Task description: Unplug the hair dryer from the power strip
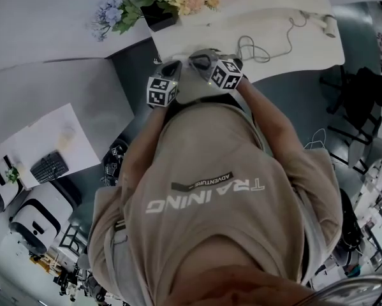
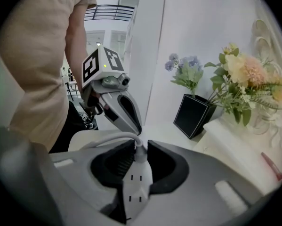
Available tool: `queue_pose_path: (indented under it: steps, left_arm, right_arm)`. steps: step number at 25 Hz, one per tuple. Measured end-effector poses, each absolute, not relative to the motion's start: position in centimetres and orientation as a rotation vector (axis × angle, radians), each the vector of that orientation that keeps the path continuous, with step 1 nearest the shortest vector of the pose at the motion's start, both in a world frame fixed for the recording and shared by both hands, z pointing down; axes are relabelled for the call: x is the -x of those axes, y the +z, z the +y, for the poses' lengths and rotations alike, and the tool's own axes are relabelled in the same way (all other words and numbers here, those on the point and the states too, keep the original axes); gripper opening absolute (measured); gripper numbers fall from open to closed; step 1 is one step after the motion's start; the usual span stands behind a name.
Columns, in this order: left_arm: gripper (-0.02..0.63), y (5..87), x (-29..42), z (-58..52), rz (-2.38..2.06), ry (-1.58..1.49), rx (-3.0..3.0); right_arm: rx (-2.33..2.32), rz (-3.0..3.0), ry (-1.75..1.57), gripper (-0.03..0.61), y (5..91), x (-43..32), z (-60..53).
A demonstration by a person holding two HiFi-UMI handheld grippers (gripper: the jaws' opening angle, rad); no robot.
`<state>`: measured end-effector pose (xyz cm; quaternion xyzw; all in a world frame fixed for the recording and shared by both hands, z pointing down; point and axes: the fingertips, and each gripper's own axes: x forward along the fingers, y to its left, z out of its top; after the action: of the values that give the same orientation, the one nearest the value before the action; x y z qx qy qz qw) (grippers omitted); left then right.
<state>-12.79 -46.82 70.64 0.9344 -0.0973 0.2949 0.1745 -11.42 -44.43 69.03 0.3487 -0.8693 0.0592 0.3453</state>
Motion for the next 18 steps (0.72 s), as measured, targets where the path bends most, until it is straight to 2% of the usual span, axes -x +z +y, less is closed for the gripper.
queue_pose_path:
  steps: [7, 18]
  left_arm:
    - [0.006, 70.7, 13.1, -46.6, -0.229, 0.86, -2.671]
    - [0.006, 69.8, 13.3, -47.1, -0.212, 0.812, -2.67]
  right_arm:
    - [-1.028, -2.293, 0.35, 0.074, 68.3, 10.8, -45.0]
    - [-1.087, -2.335, 0.316, 0.074, 64.7, 10.3, -44.5]
